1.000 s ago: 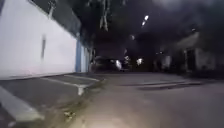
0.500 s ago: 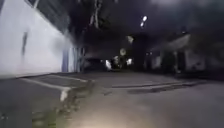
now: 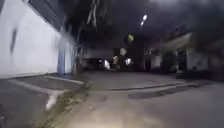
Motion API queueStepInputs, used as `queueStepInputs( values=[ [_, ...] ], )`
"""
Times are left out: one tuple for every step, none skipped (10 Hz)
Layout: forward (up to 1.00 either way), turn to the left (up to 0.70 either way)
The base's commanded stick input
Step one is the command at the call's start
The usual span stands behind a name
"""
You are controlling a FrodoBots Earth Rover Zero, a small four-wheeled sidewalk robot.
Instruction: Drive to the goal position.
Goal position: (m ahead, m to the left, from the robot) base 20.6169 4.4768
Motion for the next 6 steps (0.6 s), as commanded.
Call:
queueStepInputs(
  values=[
    [0.70, 0.00],
    [0.69, 0.00],
    [0.70, 0.00],
    [0.70, 0.00],
    [0.70, 0.00],
    [0.69, 0.00]
  ],
)
